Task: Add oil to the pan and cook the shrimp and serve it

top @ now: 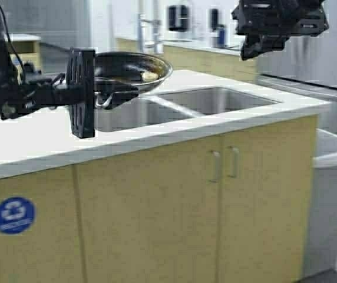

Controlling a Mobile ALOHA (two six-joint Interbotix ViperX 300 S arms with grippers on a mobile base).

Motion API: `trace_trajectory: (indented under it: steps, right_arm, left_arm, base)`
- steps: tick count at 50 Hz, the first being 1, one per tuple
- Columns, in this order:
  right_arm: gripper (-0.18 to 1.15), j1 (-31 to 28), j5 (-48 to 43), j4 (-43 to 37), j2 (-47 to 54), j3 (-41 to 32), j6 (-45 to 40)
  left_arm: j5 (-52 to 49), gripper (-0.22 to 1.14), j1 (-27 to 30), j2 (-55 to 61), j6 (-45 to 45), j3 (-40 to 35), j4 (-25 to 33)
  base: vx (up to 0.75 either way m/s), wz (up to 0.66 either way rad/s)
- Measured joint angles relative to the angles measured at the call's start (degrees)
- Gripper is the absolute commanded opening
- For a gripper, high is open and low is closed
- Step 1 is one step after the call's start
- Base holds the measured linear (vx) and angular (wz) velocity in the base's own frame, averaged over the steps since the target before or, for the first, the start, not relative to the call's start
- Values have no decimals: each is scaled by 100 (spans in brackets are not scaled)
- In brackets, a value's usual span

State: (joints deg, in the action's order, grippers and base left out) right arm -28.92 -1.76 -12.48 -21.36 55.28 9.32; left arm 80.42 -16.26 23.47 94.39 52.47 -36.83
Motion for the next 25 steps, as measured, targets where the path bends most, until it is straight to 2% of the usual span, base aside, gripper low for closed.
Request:
trace_trajectory:
  steps: [25]
  right_arm:
    - [6,-9,0,9,-9,0,0]
  left_arm:
    - [-246,3,0,-158,193,35,0]
  base:
    - [1,39]
